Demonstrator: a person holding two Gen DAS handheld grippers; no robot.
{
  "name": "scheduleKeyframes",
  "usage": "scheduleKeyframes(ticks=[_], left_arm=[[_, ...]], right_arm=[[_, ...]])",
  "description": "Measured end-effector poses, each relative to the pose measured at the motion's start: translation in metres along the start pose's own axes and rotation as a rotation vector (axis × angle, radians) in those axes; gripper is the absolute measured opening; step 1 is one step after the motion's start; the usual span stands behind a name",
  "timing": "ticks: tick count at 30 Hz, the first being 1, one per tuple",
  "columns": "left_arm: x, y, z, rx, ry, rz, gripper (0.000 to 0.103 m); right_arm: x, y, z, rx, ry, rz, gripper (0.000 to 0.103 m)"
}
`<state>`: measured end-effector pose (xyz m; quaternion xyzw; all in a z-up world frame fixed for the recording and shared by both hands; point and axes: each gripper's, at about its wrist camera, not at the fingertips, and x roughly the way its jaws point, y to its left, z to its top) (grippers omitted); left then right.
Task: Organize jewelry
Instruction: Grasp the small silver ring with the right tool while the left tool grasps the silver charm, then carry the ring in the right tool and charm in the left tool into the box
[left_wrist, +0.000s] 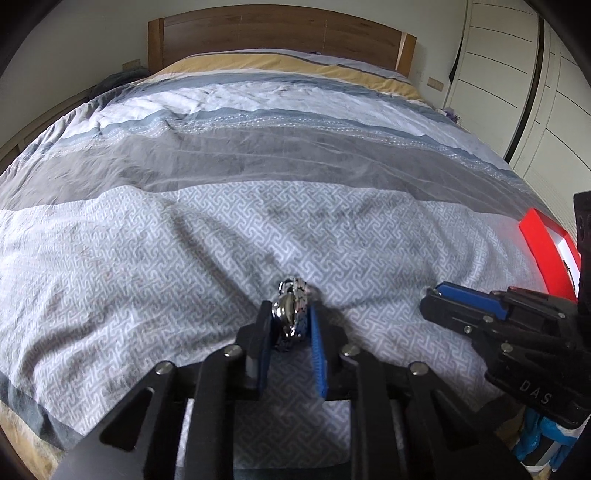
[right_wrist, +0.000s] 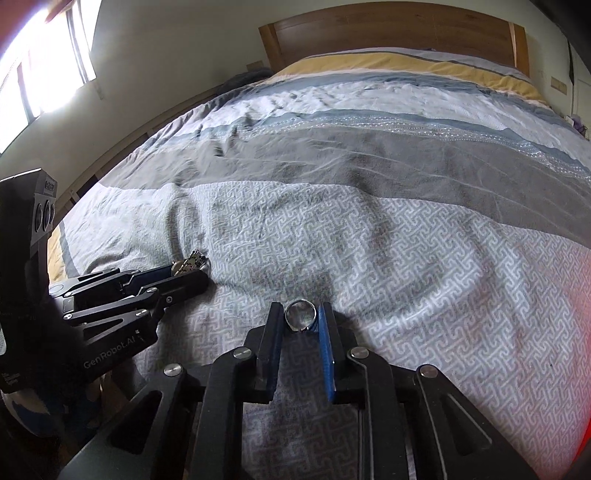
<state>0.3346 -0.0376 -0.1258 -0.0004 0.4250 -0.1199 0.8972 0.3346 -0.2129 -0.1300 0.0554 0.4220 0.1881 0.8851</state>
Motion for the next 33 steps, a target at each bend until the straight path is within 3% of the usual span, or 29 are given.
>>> scheduleKeyframes(ticks=[9, 17, 23, 33], left_arm=[[-0.021, -0.004, -0.001, -0.005, -0.025, 0.017, 0.013], [-0.062, -0.032, 0.003, 0.004, -0.043, -0.016, 0.013], [-0.093, -0.089, 0.014, 0.065, -0.063, -0.085, 0.013], [-0.097, -0.239, 0.017, 0.196, -0.020, -0.297, 0.013]], right_arm=[[-0.027, 0.002, -0.002, 0.010, -0.037, 0.012, 0.019], [-0.091, 0.003, -0.002, 0.019, -0.097, 0.003, 0.019], [-0.153, -0.031, -0.017, 0.054, -0.133, -0.079, 0.019], [-0.233, -0.154, -0.060, 0.133, -0.099, -0.303, 0.019]])
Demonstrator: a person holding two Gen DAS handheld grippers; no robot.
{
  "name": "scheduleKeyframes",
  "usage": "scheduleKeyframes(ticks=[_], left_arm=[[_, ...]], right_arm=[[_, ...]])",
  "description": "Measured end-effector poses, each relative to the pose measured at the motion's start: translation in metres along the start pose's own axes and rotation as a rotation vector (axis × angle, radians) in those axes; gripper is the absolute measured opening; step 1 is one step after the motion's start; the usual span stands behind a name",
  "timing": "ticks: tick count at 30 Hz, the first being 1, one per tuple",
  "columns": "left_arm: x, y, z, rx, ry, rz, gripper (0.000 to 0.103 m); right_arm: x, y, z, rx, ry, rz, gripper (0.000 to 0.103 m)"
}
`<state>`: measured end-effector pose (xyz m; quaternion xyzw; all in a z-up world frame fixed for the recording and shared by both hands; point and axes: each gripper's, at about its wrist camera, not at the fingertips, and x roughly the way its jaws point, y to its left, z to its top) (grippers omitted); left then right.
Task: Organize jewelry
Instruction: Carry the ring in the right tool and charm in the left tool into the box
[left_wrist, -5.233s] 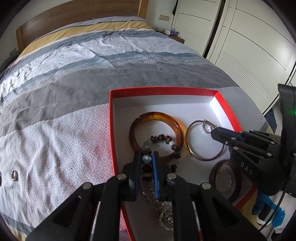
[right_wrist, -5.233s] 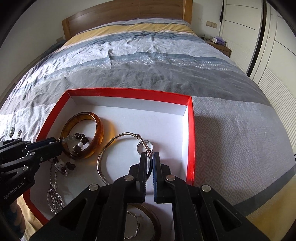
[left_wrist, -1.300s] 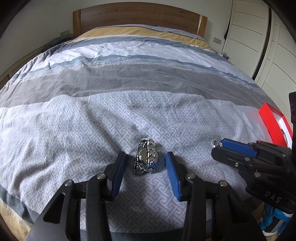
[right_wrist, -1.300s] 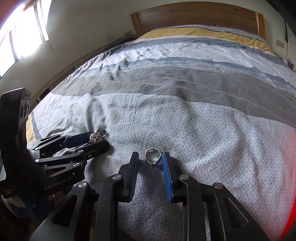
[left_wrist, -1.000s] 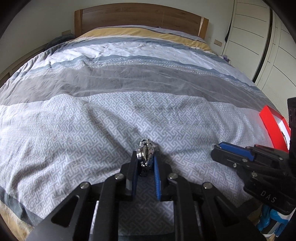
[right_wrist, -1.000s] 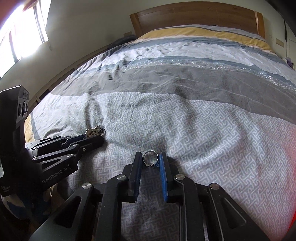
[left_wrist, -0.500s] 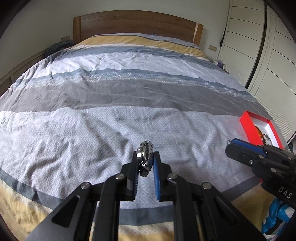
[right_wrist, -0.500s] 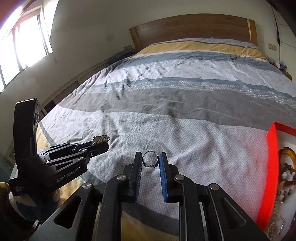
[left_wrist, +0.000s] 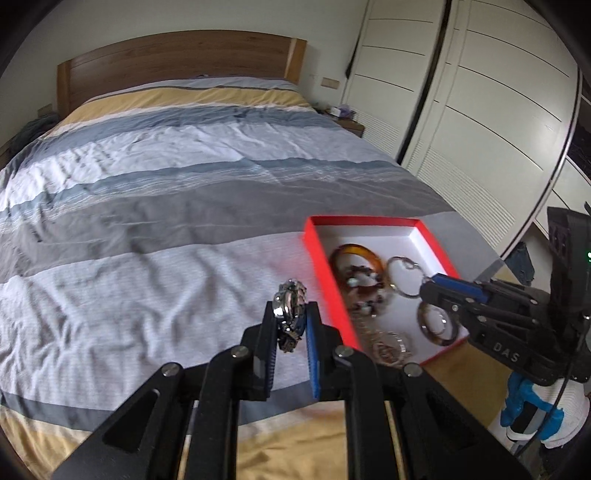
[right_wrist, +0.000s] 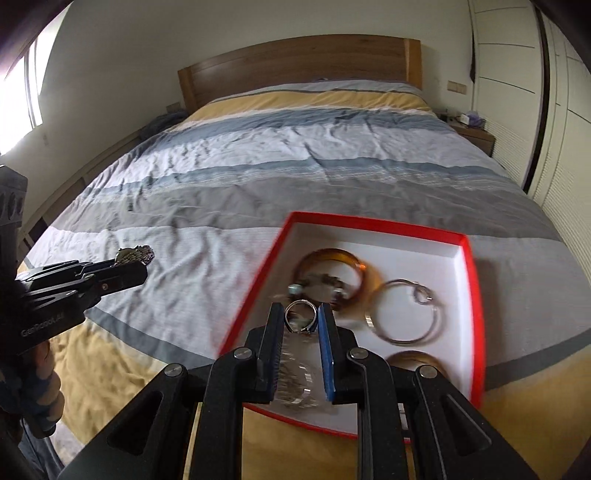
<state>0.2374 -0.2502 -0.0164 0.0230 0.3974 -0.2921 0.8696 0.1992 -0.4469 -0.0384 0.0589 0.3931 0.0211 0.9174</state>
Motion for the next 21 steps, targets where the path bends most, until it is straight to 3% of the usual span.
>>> scheduleKeyframes(ticks=[5, 8, 15, 21], left_arm=[[0.035, -0.056, 0.000, 0.050, 0.061, -0.065, 0.013], [0.061, -0.072, -0.003, 0.057, 0.112, -0.060, 0.013], [0.099, -0.074, -0.013, 0.063, 0.172, 0.003, 0.013], [0.105, -0.074, -0.018, 0.075, 0.178, 0.008, 0.013]], right_arm=[[0.014, -0.048, -0.005, 0.022, 0.041, -0.013, 0.019], [0.028, -0.064, -0.005, 0.022, 0.067, -0.013, 0.019], [0.056, -0.087, -0.005, 0.040, 0.101, 0.005, 0.019], [0.068, -0.079, -0.005, -0.014, 0.132, -0.005, 0.019]])
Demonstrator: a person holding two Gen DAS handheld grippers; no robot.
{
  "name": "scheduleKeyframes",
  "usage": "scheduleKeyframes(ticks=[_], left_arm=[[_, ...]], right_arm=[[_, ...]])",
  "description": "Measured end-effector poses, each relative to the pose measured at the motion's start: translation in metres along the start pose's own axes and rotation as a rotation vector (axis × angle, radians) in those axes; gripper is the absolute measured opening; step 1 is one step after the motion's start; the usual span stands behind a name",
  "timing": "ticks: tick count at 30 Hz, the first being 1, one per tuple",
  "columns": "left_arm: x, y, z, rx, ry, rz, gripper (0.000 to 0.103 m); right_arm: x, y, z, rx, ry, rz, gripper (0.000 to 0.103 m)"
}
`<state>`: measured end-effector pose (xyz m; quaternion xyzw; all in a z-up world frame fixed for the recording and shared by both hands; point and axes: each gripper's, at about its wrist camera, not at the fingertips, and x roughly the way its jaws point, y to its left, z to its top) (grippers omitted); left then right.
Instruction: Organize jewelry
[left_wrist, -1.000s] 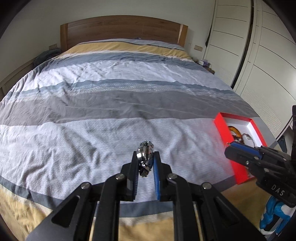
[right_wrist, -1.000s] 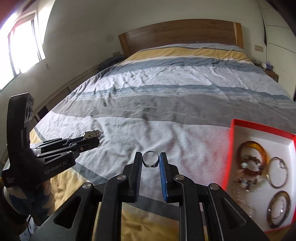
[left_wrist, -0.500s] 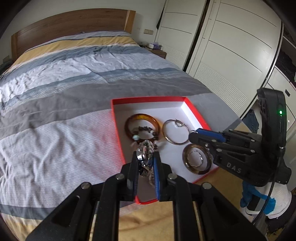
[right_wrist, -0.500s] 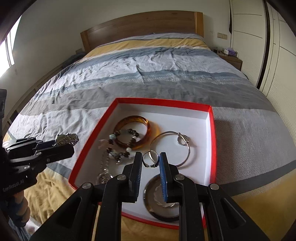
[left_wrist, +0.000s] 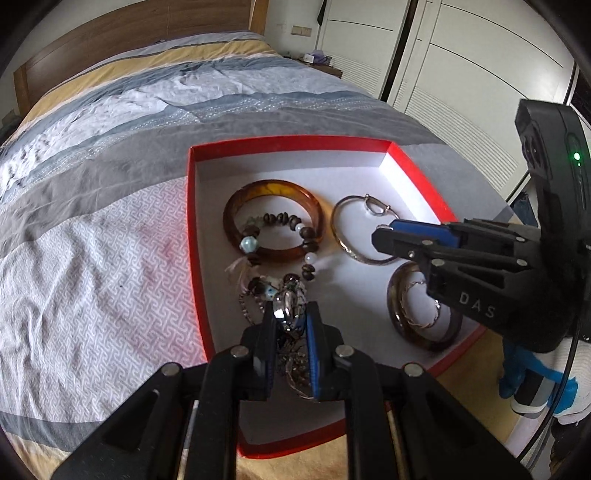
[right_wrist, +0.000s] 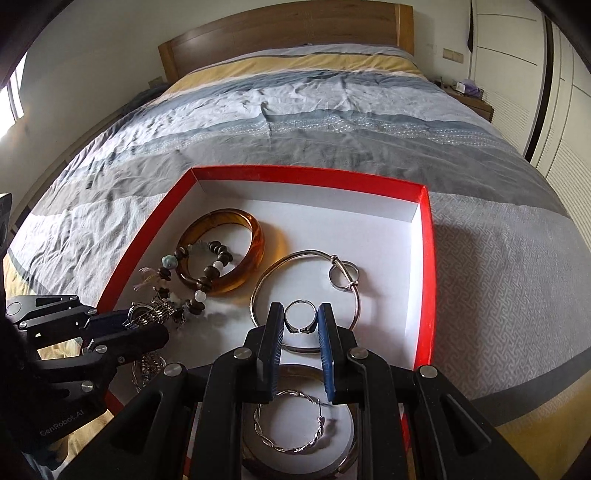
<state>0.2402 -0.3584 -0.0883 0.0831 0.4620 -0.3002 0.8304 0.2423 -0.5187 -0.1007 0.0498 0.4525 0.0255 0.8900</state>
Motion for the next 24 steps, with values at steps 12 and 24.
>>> scheduleKeyframes(ticks=[12, 24], left_arm=[[-0.001, 0.009, 0.000, -0.037, 0.010, -0.060, 0.014], [-0.055, -0.002, 0.002, -0.042, -0.050, -0.074, 0.032]], right_arm=[[0.002, 0.007, -0.001, -0.072, 0.050, -0.051, 0.023], [-0.084, 0.007, -0.019, 0.030, -0.037, -0.054, 0.035]])
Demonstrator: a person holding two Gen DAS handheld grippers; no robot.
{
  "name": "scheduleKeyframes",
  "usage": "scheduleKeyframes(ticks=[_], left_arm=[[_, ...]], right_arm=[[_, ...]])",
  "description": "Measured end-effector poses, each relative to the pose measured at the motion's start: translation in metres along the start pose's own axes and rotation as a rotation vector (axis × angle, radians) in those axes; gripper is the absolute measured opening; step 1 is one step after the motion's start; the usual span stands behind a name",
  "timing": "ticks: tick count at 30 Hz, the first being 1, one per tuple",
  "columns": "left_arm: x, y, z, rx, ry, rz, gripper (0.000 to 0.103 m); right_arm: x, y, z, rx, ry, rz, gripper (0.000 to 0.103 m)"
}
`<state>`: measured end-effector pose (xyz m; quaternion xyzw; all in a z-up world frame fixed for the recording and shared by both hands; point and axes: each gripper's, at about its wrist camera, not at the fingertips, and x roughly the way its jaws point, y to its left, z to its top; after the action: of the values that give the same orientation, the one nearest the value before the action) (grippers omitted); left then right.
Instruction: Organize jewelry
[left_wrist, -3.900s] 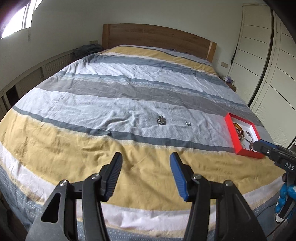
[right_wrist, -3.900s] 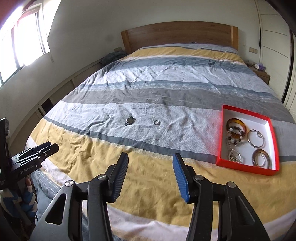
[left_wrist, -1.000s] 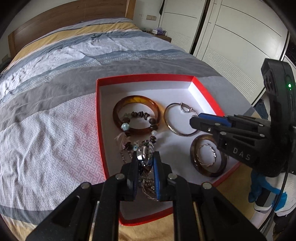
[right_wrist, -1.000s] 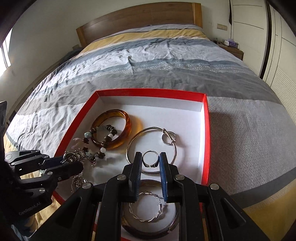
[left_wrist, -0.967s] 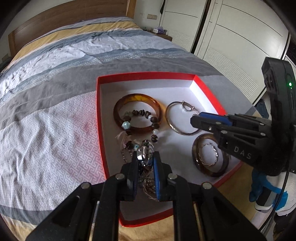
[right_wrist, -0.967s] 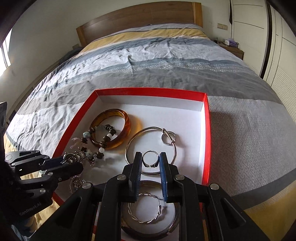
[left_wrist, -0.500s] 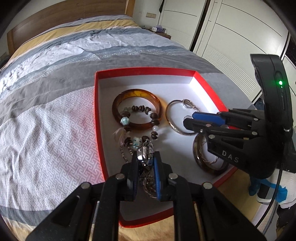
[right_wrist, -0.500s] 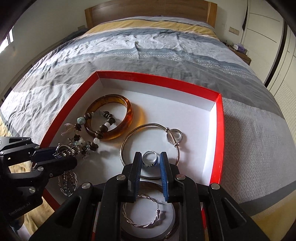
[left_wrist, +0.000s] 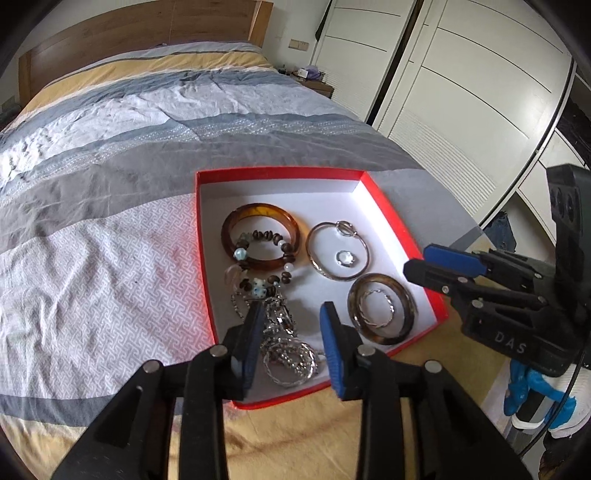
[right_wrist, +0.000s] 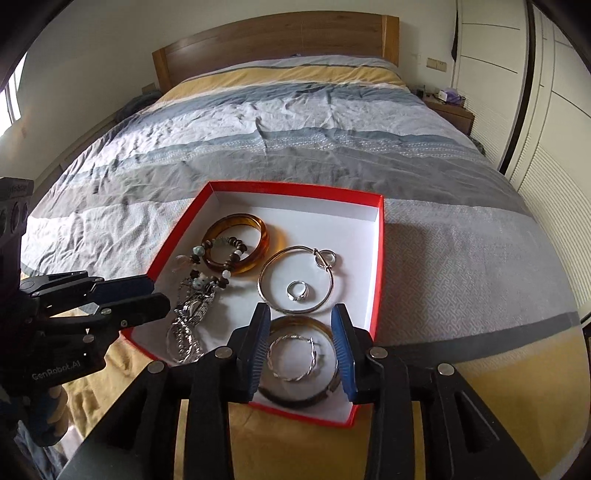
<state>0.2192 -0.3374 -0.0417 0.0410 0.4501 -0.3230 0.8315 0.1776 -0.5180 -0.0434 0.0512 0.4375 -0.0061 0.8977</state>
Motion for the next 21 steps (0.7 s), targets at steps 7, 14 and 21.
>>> scheduleKeyframes(ticks=[7, 14, 21], left_arm=[[-0.076, -0.019, -0.015, 0.051, -0.076, 0.132, 0.042], [-0.156, -0.017, -0.046, 0.030, -0.151, 0.234, 0.047], [-0.226, -0.008, -0.078, -0.001, -0.209, 0.313, 0.048]], right_arm=[[-0.062, 0.039, -0.023, -0.018, -0.019, 0.031, 0.045], [-0.121, 0.088, -0.047, -0.033, -0.061, 0.078, 0.053], [-0.163, 0.120, -0.069, -0.008, -0.085, 0.098, 0.056]])
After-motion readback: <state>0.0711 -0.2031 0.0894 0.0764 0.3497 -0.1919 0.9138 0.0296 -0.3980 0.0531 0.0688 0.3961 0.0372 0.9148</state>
